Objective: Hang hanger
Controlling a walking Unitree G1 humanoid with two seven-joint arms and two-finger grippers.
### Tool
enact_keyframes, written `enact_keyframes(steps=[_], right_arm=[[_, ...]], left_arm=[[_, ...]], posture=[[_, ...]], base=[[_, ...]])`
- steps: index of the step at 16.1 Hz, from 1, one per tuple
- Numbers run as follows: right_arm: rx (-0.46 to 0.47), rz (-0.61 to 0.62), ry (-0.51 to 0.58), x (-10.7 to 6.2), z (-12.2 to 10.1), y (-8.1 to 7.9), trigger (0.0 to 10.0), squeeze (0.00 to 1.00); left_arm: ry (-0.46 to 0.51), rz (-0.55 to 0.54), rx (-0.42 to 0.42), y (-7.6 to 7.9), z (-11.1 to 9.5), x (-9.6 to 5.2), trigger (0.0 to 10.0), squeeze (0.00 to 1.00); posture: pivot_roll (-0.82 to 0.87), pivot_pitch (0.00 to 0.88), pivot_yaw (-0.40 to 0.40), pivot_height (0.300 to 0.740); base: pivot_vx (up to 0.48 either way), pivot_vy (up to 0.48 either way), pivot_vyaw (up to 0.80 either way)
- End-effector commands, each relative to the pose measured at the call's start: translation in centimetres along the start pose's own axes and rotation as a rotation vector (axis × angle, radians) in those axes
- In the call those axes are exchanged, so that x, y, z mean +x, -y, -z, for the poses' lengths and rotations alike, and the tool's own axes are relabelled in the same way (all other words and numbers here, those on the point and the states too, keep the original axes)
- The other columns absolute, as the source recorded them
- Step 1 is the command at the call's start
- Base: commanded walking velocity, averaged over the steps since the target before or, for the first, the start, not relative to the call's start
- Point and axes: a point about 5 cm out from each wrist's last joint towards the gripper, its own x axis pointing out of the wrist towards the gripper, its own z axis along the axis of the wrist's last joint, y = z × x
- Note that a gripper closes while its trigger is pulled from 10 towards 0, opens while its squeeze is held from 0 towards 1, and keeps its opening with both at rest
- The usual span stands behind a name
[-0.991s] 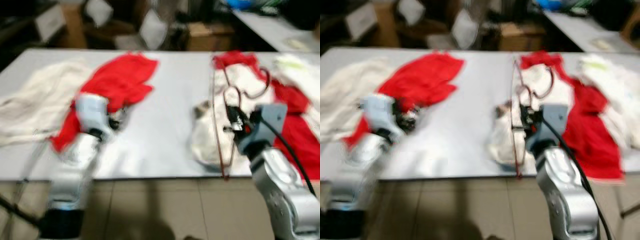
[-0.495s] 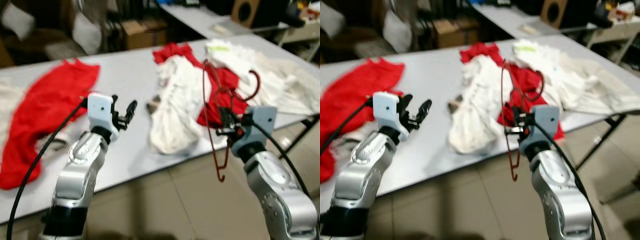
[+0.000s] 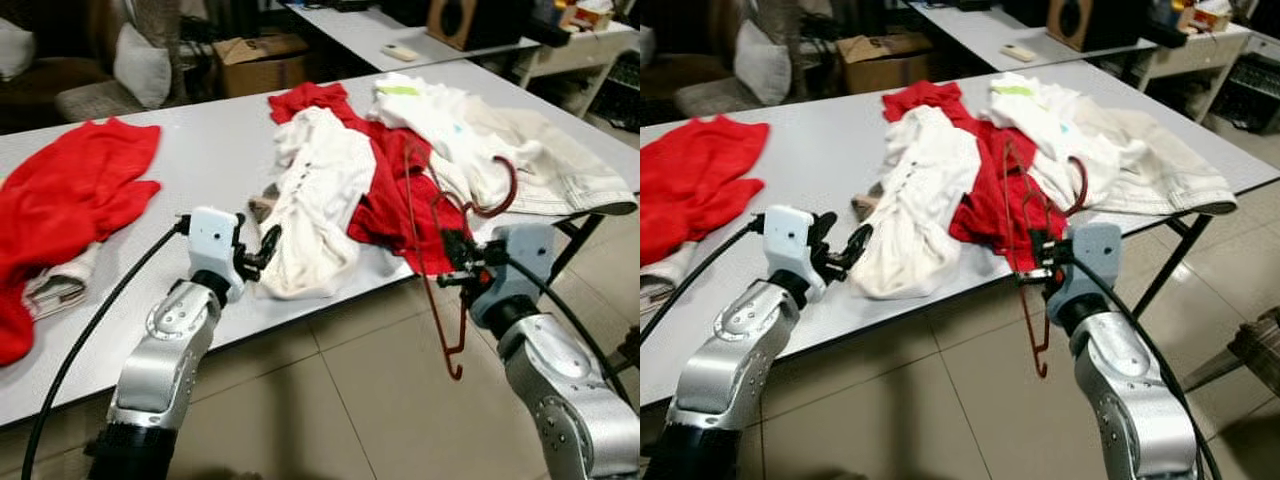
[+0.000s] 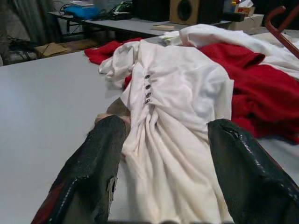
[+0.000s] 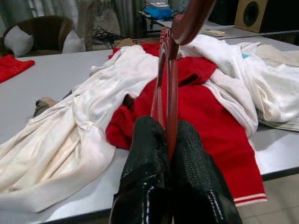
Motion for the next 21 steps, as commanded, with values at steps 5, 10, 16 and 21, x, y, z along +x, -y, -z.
enact_keyframes(steps=[5,10,16,21], right_arm=[[-0.079,-0.070,-0.087,-1.9,0.7,2.3,10.0,0.00],[-0.209,0.171,-0.144,-5.7,1.4,8.4,10.0,0.00],[-0.141,0.195,-0.048,-5.7,1.4,7.5,10.0,0.00],[-0.140,0.130,0.004,-5.2,0.8,6.4,10.0,0.00]], left_arm=[[-0.200,0.193,-0.094,1.5,2.2,-1.0,10.0,1.00],[-0.264,-0.023,-0.177,-0.1,3.9,0.0,10.0,0.05],[-0.306,-0.057,-0.179,0.3,5.3,0.1,10.0,0.00],[-0.339,-0.028,-0.183,0.6,6.1,0.1,0.0,0.00]], posture=[[-0.13,0.000,0.002,0.740],[-0.17,0.000,0.033,0.740],[-0.16,0.000,0.018,0.740],[-0.18,0.000,0.027,0.740]], base=[[0.000,0.000,0.00],[0.000,0.000,0.00],[0.000,0.000,0.00],[0.000,0.000,0.00]])
